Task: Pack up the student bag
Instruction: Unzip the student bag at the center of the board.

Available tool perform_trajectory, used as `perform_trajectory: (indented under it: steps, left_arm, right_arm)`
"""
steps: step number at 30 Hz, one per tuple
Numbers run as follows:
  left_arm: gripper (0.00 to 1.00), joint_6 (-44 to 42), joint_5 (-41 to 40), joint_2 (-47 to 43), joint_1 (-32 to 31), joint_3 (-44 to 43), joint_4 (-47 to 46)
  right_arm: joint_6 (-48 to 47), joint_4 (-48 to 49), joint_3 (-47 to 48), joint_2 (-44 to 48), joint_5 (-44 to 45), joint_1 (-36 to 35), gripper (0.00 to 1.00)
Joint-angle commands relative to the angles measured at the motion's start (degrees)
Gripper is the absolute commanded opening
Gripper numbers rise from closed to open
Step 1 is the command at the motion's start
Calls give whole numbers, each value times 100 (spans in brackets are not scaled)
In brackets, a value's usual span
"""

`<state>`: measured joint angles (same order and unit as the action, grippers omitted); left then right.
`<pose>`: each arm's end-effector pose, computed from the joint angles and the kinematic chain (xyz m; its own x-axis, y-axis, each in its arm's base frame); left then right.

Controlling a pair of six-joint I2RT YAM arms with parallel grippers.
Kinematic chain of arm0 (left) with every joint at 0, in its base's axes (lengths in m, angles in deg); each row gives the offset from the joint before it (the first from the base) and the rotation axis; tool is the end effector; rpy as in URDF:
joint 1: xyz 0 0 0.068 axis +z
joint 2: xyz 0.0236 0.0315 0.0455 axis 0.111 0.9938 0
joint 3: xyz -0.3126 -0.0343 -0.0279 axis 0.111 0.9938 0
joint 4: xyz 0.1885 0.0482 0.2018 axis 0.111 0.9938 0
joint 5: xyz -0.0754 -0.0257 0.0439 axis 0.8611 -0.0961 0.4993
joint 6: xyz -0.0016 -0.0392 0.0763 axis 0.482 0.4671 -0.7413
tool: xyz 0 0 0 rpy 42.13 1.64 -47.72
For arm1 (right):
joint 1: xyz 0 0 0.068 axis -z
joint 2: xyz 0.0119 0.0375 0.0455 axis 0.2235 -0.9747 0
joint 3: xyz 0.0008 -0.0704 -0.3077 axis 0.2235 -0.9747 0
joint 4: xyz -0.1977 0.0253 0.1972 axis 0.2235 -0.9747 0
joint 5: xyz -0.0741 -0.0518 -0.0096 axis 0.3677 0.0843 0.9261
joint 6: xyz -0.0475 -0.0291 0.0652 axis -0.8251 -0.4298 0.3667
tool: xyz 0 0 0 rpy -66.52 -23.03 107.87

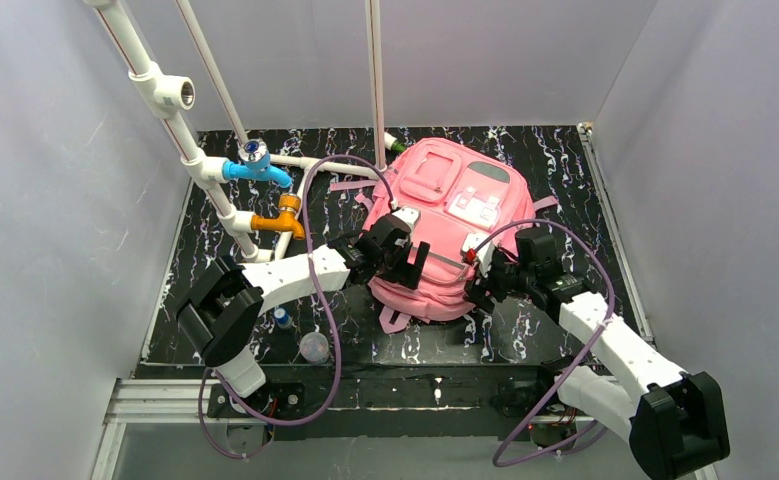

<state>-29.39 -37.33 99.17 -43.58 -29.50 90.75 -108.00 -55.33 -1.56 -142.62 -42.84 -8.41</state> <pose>0.2684 -0.3066 0.2235 -0.6448 0.2104 -0.7348 0.5105 0.8340 -0.2093 0.1884 0.1132 0.2236 -0.0925 -0.6050 -0.7909 -0.8985 0.3930 -0.1955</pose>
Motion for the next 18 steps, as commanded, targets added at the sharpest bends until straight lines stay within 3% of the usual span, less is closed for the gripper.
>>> perform_trajectory:
  steps: [1,6,10,15,18]
  left_arm:
    - [85,111,199,-78,-23,-24,-175]
    - [85,110,287,-208,-24,47,-189]
    - [84,90,389,-286,-23,53,-150]
    - [82,129,492,-438,-24,21,-134]
    - [81,182,613,-777,-28,72,-202]
  right_arm:
    - [1122,889,-107,-144,892,-249,77]
    - [1028,918,71,-678,1391,-765,63]
    - [615,417,169,-922,1555,-1077,45]
    - [796,194,151,-745,1514,-1353,1]
    - [1064,105,237,-684,1535,-1432,1]
